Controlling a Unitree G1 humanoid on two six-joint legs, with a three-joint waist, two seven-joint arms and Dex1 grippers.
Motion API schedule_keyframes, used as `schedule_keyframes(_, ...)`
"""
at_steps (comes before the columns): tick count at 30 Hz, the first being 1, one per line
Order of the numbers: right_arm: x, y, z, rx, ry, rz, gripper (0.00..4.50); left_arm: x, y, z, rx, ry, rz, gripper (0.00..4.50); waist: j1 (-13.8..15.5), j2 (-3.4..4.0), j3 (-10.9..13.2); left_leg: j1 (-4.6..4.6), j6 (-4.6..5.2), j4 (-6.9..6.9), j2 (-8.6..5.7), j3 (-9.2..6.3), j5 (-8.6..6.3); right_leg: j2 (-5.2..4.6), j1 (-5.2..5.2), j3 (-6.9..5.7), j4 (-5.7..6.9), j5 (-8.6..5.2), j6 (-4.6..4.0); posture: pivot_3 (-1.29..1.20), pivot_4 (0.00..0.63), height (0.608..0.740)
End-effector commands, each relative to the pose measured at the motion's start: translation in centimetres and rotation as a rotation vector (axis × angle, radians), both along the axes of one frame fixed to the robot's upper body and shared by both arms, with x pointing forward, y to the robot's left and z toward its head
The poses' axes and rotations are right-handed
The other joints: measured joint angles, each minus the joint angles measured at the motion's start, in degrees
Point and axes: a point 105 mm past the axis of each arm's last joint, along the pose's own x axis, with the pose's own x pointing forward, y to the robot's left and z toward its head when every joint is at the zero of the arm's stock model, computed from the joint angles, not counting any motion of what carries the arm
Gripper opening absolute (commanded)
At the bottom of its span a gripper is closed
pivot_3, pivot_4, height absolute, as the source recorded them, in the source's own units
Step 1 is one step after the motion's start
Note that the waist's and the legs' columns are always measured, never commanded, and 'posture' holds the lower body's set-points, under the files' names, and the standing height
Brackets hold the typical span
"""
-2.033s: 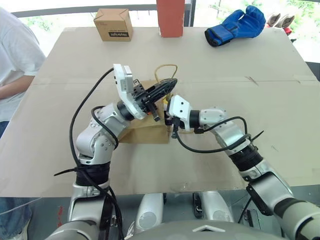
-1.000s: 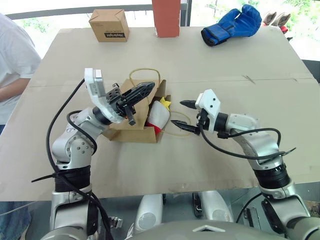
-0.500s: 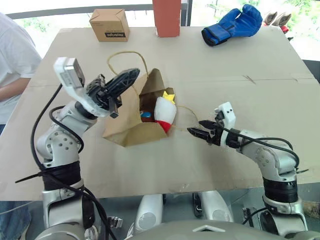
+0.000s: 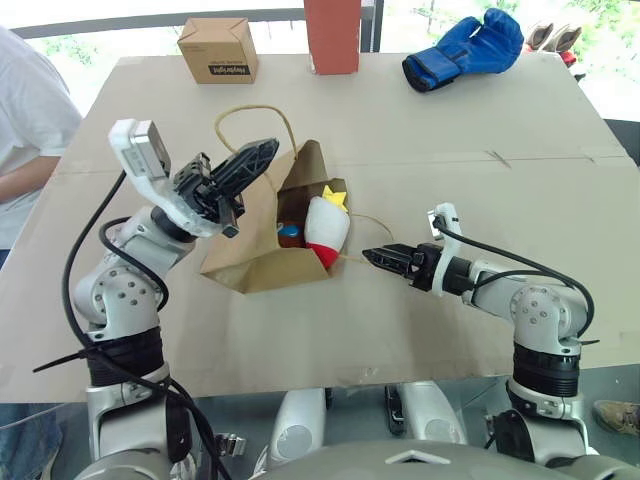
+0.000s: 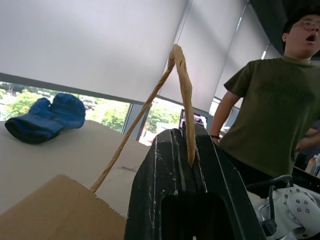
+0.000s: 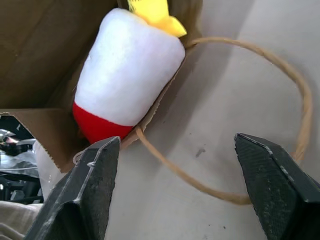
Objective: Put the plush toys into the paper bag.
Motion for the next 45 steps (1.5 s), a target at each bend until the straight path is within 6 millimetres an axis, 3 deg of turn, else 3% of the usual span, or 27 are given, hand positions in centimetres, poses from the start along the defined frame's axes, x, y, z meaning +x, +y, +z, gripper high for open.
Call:
schedule_keyframes(1,-0.4,-0.1,0.8,0.014,-0.037,0.016,1.86,-1.0,0.2,1.3,-0.014,-0.068,0.007,0.0,0.0,0.0,0.0,0.0,0.0,0.0,0.0,0.0,0.0,0.0,0.0,0.0,0.0,0.0,0.0,0.0,0.15,0.74)
schedule_keyframes(4,-0.4,-1.0,1.7,0.031,-0.074,-0.007,2.03,-1.0,0.5,1.3,-0.012,-0.067,0.016,0.0,0.0,0.0,0.0,0.0,0.0,-0.01,0.01,-0.01,0.0,0.0,-0.01,-0.01,0.01,0.0,0.0,0.0,0.15,0.74)
schedule_keyframes(9,-0.9,-3.1,1.2,0.022,-0.053,-0.068,4.18,-0.9,0.6,1.2,-0.009,-0.065,0.025,0.0,0.1,0.0,0.0,-0.01,0.01,-0.01,0.0,-0.01,0.0,0.0,-0.01,-0.01,-0.04,-0.01,0.01,0.0,0.15,0.74)
schedule_keyframes(10,-0.9,-3.5,0.7,0.01,-0.038,-0.085,4.44,-0.9,0.6,1.2,-0.01,-0.066,0.025,0.0,0.1,0.0,0.0,-0.01,0.01,-0.01,0.0,-0.01,0.0,0.0,-0.01,-0.02,-0.04,-0.01,0.01,0.0,0.15,0.74)
schedule_keyframes(15,-1.1,-3.9,0.2,0.015,-0.001,-0.11,4.44,-0.8,0.6,1.2,-0.012,-0.067,0.023,0.0,-0.1,0.0,0.0,-0.01,0.0,-0.01,0.01,0.03,0.0,0.0,-0.03,0.02,-0.03,-0.02,0.02,0.0,0.15,0.74)
schedule_keyframes(22,-0.4,-1.5,-0.5,0.073,0.046,-0.083,4.44,-0.8,0.5,1.1,-0.013,-0.064,0.015,0.0,-0.2,0.0,0.0,-0.01,0.01,-0.02,0.04,0.03,0.0,0.03,-0.04,0.03,-0.03,-0.04,0.05,0.0,0.15,0.74)
schedule_keyframes(25,0.1,-0.5,-0.8,0.097,0.058,-0.071,3.61,-0.8,0.4,1.1,-0.015,-0.065,0.014,0.0,-0.2,0.0,0.0,0.0,0.01,-0.02,0.05,0.04,0.0,0.04,-0.04,0.03,-0.03,-0.04,0.05,0.0,0.15,0.74)
schedule_keyframes(31,1.0,-0.3,0.2,0.2,0.014,-0.091,0.72,-1.1,0.5,1.0,-0.019,-0.065,0.02,0.0,-0.1,0.0,0.0,-0.04,0.01,-0.05,0.04,0.07,0.0,0.03,-0.07,0.06,-0.04,-0.01,0.02,0.0,0.15,0.74)
schedule_keyframes(33,0.9,-0.4,0.7,0.23,-0.012,-0.085,0.01,-1.1,0.5,1.0,-0.022,-0.064,0.022,0.0,-0.1,0.0,0.0,-0.03,0.01,-0.04,0.04,0.07,0.0,0.03,-0.07,0.06,-0.04,-0.02,0.04,0.0,0.15,0.74)
schedule_keyframes(35,1.0,-0.5,1.8,0.28,-0.05,-0.084,0.01,-1.2,0.4,0.9,-0.024,-0.063,0.024,0.0,-0.1,0.0,0.0,-0.03,0.01,-0.04,0.04,0.06,0.0,0.03,-0.08,0.05,-0.03,-0.03,0.05,0.0,0.15,0.74)
schedule_keyframes(41,0.9,-1.1,8.7,0.501,-0.257,-0.025,0.01,0.0,0.0,0.7,-0.025,-0.057,0.099,0.0,-0.1,0.03,0.0,-0.03,0.01,-0.04,0.05,0.08,0.0,0.03,-0.08,0.08,-0.02,-0.02,0.04,0.0,0.15,0.74)
schedule_keyframes(45,0.3,-1.2,14.0,0.552,-0.425,0.043,0.01,1.3,0.5,2.3,-0.053,-0.094,0.173,0.0,0.0,0.04,0.0,-0.07,0.01,-0.04,0.05,0.05,0.0,0.06,-0.12,0.04,-0.01,-0.01,0.03,0.0,0.15,0.74)
